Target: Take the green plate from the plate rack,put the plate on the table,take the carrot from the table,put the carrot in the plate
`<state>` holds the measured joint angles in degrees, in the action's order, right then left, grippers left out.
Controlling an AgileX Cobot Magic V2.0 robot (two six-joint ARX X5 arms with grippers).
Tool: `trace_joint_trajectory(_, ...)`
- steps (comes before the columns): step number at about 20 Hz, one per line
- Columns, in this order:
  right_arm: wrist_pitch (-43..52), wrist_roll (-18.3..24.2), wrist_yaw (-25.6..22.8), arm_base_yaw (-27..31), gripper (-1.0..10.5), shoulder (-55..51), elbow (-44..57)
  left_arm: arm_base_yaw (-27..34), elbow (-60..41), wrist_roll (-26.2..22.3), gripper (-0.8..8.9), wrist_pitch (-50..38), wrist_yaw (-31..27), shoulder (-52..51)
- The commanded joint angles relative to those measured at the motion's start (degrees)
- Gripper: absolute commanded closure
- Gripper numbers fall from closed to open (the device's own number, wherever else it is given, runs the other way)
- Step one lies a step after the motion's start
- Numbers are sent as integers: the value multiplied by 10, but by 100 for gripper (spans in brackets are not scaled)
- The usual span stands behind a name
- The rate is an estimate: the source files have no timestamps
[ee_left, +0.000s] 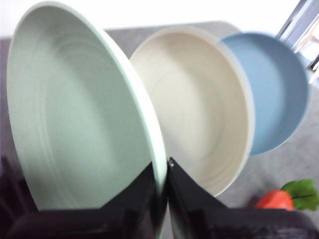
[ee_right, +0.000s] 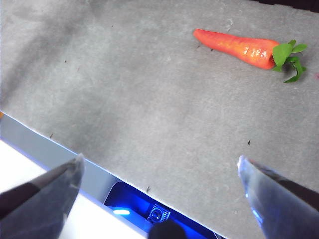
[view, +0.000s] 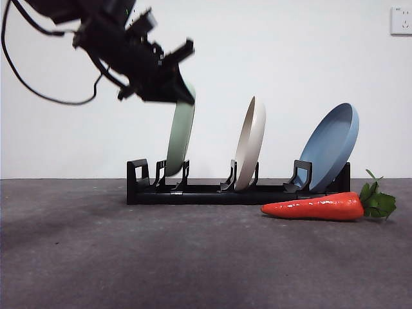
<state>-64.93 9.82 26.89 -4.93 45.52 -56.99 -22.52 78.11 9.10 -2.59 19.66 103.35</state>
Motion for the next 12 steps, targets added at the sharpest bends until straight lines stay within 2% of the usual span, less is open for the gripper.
trace_joint_trajectory(1, 2, -3, 1, -2, 289, 0, -2, 1, 0, 1, 821, -5, 3, -32)
trace_joint_trajectory(4, 2, -3, 2, -2, 289, 0, -2, 0, 0, -4, 821, 31, 3, -83)
trace_joint_trajectory(6, 2, -3, 2, -2, 289, 0, -2, -10, 0, -42, 820, 94, 2, -131)
trace_joint_trajectory(9, 2, -3, 2, -2, 289, 0, -2, -51, 0, -148, 819, 228, -23, -211)
trace_joint_trajectory(12, 2, -3, 2, -2, 289, 0, -2, -132, 0, -263, 819, 369, -144, -264)
